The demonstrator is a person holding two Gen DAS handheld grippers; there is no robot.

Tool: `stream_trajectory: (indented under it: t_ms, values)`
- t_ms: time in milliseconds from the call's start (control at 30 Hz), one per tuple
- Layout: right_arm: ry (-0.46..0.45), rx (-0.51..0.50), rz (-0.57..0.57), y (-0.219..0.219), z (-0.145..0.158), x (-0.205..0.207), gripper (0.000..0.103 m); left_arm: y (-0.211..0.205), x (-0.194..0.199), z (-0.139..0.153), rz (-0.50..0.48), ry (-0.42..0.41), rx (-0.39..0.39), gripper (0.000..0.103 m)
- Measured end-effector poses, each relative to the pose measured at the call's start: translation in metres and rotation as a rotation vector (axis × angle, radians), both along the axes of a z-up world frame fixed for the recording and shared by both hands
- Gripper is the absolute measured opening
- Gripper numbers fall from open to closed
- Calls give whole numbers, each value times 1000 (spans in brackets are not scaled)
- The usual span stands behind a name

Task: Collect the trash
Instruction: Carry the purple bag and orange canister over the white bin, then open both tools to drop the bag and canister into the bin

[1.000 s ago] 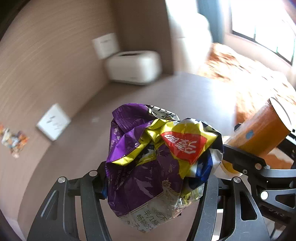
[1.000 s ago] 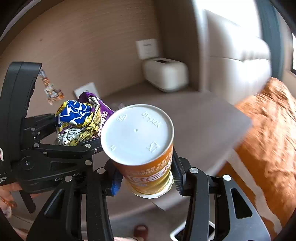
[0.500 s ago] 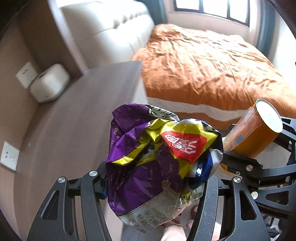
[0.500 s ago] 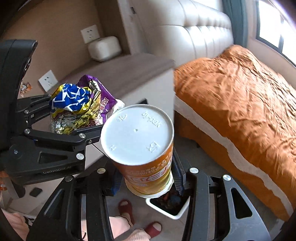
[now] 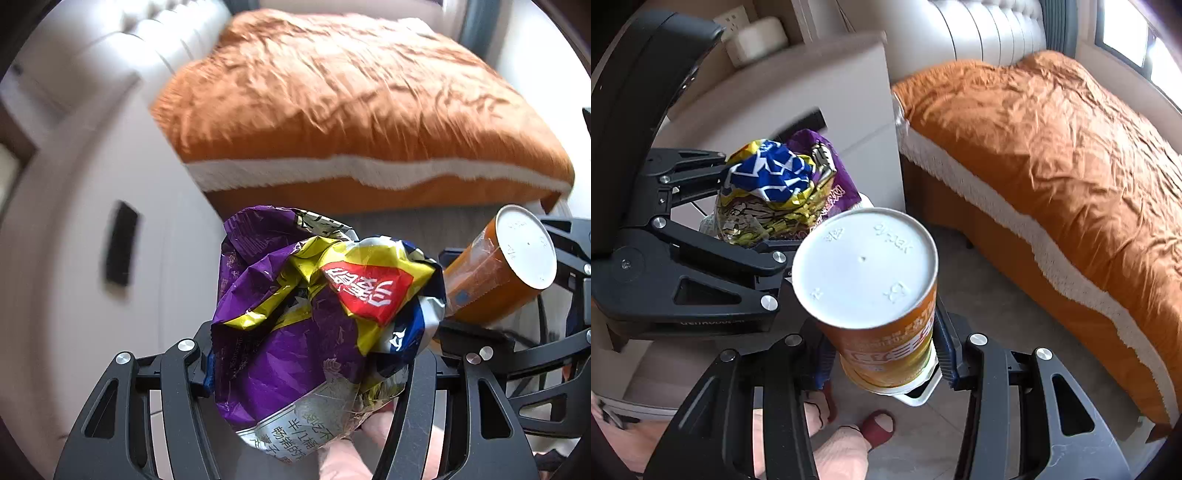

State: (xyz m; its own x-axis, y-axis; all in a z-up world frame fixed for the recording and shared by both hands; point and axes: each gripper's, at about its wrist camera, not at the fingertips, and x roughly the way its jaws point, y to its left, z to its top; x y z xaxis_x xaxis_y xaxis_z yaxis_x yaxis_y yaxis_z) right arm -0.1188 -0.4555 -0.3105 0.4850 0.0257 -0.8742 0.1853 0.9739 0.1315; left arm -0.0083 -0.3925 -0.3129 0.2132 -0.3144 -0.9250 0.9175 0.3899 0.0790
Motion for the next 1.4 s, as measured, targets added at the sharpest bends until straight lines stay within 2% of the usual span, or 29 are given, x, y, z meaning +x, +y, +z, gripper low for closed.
stream_trajectory:
  t_ms: [67, 333, 533, 567, 600, 633, 667, 733, 833, 933, 1300, 1400]
  values:
    - [16, 12, -8, -5, -20, 1, 47, -7, 0, -28, -23, 18, 22, 60]
    - [120, 31, -64, -17, -141, 0, 47, -26, 14, -157, -53, 113, 123, 60]
    - [159, 30, -57, -17, -221, 1, 47, -40, 29, -253, -45, 227, 158, 63]
    - [162, 24, -51, -18, -233, 1, 60, -40, 32, -266, -40, 257, 163, 79]
    - [170, 12, -43, -17, -249, -1, 78, -40, 34, -280, -35, 284, 169, 99]
    - [189, 0, -34, -16, -263, -2, 96, -41, 35, -301, -26, 317, 186, 98]
    - [237, -28, -13, -14, -283, -4, 99, -40, 35, -312, -22, 328, 203, 98]
    - [299, -40, 10, -11, -304, -7, 99, -39, 30, -336, -28, 322, 242, 98]
    - [315, -44, -10, -9, -311, -13, 99, -35, 23, -342, -51, 305, 268, 98]
    - [312, -24, -35, -11, -299, -17, 99, -33, 17, -333, -73, 287, 274, 98]
    - [249, -46, -89, -17, -215, -23, 99, -32, 29, -258, -45, 235, 205, 98]
    - [229, -58, -97, -13, -194, -25, 99, -29, 25, -227, -33, 208, 167, 98]
